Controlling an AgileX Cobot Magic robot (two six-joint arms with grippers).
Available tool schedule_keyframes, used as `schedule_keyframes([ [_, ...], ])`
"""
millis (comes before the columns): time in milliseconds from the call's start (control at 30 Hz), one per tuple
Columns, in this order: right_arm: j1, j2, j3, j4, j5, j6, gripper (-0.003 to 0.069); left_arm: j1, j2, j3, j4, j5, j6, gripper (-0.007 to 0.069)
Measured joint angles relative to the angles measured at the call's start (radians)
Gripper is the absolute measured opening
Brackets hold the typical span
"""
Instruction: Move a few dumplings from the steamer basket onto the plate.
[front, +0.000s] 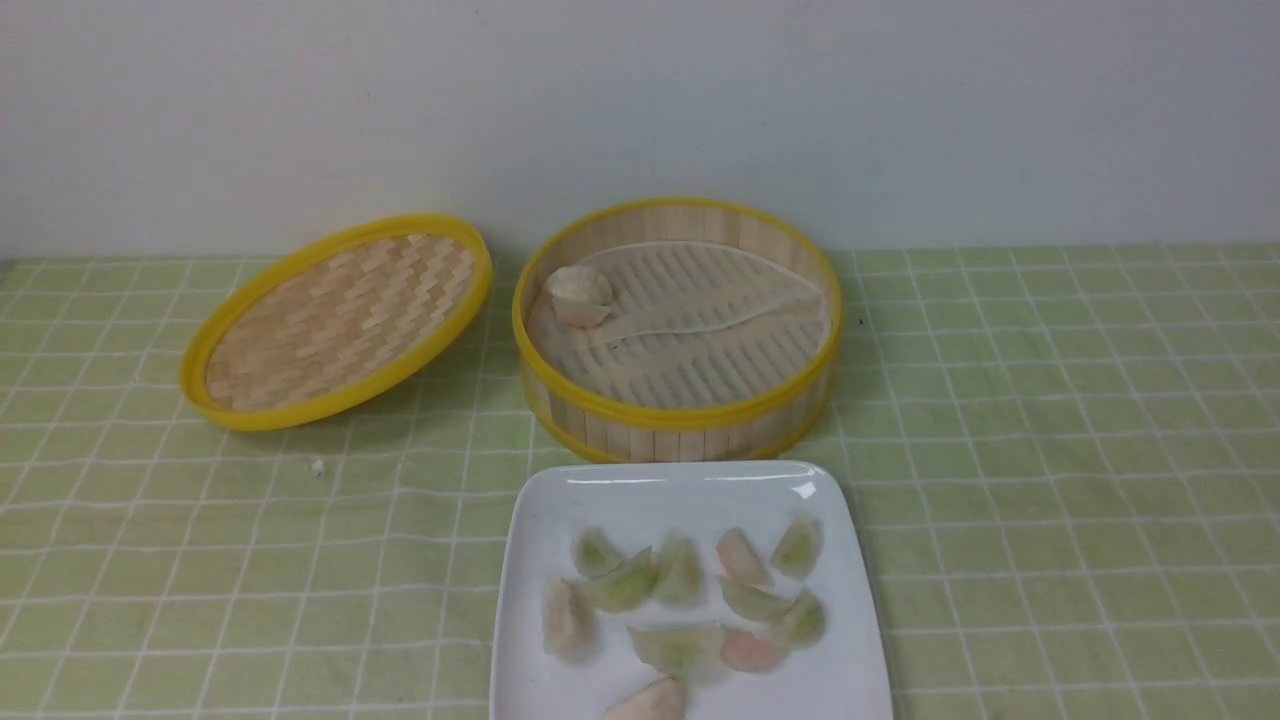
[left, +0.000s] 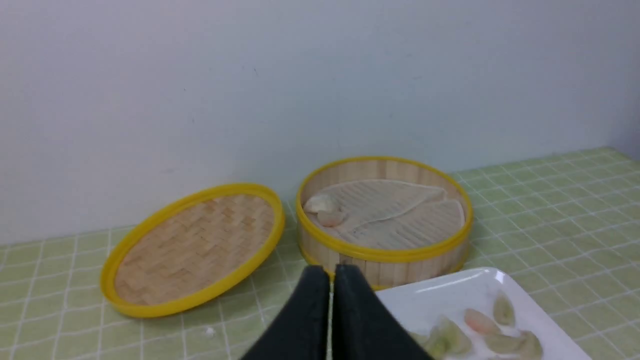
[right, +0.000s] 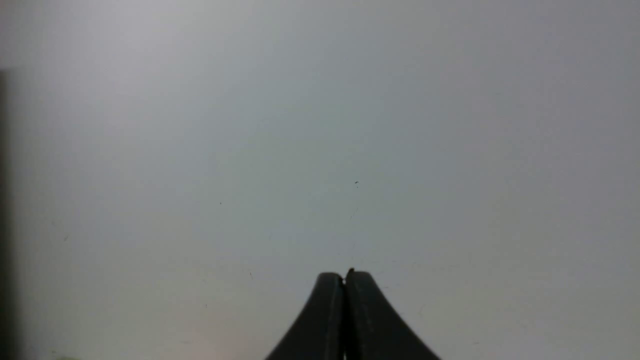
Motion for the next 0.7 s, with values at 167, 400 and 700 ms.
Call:
schedule_keyframes([
  [167, 0.0, 0.0, 0.0, 0.0, 0.0, 0.0, -0.0015, 0.0, 0.0, 0.161, 0.039, -0.194, 0.013, -0.0006],
  [400, 0.0, 0.0, 0.0, 0.0, 0.0, 0.0, -0.0015, 0.009, -0.029, 0.486, 0.168, -0.429, -0.039, -0.0006],
  [700, 0.0, 0.0, 0.0, 0.0, 0.0, 0.0, -0.0015, 0.012, -0.113, 0.733, 0.279, -0.459, -0.107, -0.0006],
])
